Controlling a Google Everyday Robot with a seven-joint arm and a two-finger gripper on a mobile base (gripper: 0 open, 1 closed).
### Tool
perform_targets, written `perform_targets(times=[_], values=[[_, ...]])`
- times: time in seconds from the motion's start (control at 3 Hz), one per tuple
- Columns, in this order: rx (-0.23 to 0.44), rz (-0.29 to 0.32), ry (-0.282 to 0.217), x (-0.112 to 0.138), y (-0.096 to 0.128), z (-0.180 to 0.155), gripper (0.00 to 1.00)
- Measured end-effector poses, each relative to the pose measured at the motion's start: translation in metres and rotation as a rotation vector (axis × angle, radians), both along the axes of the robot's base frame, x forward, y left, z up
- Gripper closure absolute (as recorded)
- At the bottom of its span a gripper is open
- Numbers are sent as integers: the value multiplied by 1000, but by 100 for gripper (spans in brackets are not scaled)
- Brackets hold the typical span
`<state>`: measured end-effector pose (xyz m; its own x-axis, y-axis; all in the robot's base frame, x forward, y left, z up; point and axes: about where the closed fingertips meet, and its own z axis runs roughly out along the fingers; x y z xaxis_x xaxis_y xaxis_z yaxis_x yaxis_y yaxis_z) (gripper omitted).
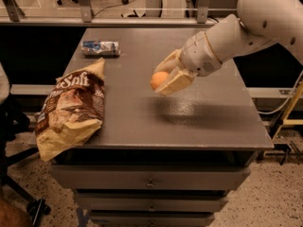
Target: Move orange near brown chip bag
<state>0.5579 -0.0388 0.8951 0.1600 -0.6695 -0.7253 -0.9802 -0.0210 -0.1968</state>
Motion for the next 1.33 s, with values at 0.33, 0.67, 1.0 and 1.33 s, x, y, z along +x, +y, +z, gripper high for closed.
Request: perform_targets(times=[0.33, 0.67, 1.0, 1.33], values=[[13, 86, 38, -4, 44, -10, 100], [54, 183, 98, -12, 88, -25, 100], [99, 260, 126, -18, 118, -29, 100], [112, 307, 143, -23, 132, -32, 100]])
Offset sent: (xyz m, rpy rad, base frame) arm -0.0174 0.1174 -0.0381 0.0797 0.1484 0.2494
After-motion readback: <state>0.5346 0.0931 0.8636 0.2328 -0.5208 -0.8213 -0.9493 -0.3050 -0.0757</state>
